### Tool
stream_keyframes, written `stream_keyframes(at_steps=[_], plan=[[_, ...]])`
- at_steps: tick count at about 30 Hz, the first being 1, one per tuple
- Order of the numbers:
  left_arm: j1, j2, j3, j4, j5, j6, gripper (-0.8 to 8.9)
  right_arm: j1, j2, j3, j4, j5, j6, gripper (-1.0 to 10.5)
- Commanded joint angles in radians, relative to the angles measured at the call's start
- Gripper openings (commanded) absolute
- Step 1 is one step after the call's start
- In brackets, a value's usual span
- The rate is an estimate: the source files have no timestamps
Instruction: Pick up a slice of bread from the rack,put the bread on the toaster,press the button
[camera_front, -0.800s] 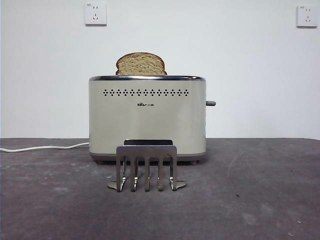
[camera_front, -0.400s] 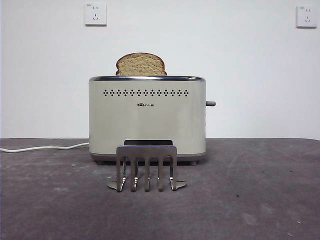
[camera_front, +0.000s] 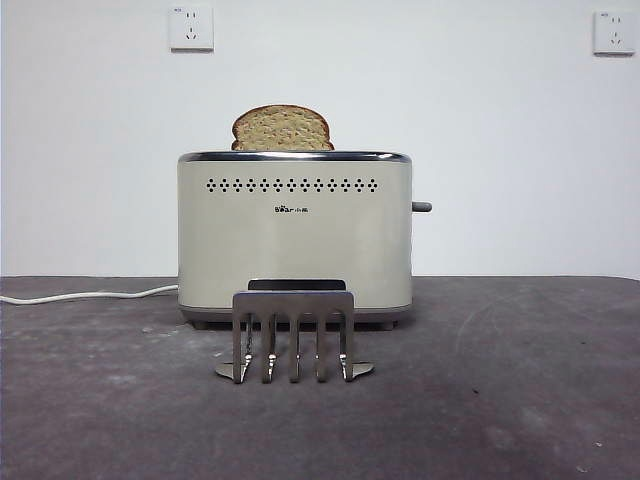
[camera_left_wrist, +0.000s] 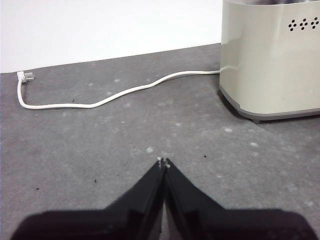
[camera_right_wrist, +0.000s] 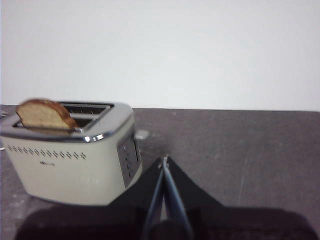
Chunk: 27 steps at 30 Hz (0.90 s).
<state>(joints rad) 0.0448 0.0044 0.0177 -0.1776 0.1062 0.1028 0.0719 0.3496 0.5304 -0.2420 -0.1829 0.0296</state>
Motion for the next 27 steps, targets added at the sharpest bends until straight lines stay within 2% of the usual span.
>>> stream_keyframes(at_steps=[1, 13, 27], plan=[[0.003, -0.003, -0.014, 0.002, -0.002, -0.01, -0.04, 0.0, -0.055, -0.135, 0.061, 0.003, 0.027, 0.0], [0.003, -0.003, -0.014, 0.002, -0.002, -0.01, -0.04, 0.0, -0.265, -0.433, 0.099, 0.009, 0.028, 0.0], [0.003, -0.003, -0.014, 0.004, -0.002, -0.01, -0.04, 0.001, -0.349, -0.524, 0.073, 0.006, 0.053, 0.0]])
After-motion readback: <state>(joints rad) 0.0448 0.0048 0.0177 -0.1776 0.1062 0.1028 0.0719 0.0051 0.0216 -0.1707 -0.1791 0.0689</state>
